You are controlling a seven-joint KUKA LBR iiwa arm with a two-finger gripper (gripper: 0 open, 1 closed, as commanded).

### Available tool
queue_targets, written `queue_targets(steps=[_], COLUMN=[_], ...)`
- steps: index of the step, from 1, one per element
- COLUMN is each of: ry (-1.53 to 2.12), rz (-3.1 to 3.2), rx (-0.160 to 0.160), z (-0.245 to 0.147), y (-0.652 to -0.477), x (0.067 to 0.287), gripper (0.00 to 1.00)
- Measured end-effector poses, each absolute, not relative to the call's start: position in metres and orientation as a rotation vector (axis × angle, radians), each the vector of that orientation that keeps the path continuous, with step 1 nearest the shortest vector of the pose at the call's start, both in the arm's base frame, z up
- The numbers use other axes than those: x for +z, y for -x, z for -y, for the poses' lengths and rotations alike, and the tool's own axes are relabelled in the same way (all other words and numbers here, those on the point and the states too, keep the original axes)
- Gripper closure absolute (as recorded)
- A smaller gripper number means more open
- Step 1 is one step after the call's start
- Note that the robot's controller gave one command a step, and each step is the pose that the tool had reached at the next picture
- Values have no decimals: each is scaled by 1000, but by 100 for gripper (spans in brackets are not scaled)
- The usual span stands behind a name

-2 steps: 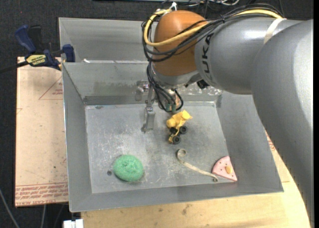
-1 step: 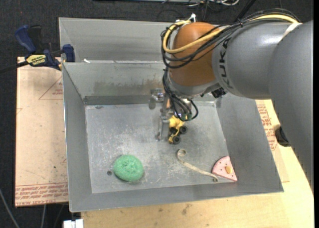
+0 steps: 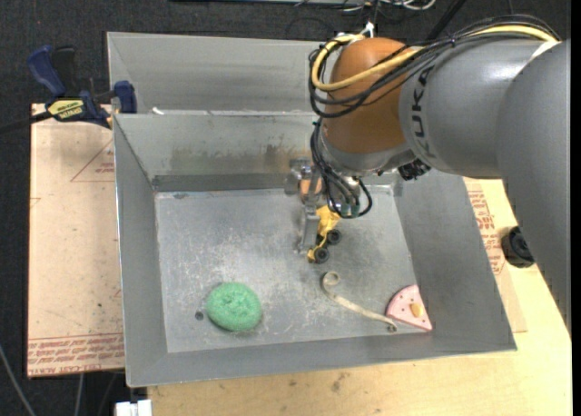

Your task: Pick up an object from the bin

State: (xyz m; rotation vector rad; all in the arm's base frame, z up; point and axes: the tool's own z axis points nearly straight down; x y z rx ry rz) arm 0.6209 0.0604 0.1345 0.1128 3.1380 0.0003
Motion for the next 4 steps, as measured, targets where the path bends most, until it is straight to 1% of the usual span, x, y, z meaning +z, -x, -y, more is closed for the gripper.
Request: queue_targets(steps=[1,2,3,4], ry=[-164,-183,-183,-183], rz=[-3136,-3133,-3133,-3133], rx=[3,3,3,3], z=[-35,-3,-3,-3], y=[-604,-627,-627,-627], x=[128,124,124,124], gripper=[0,100,0,0])
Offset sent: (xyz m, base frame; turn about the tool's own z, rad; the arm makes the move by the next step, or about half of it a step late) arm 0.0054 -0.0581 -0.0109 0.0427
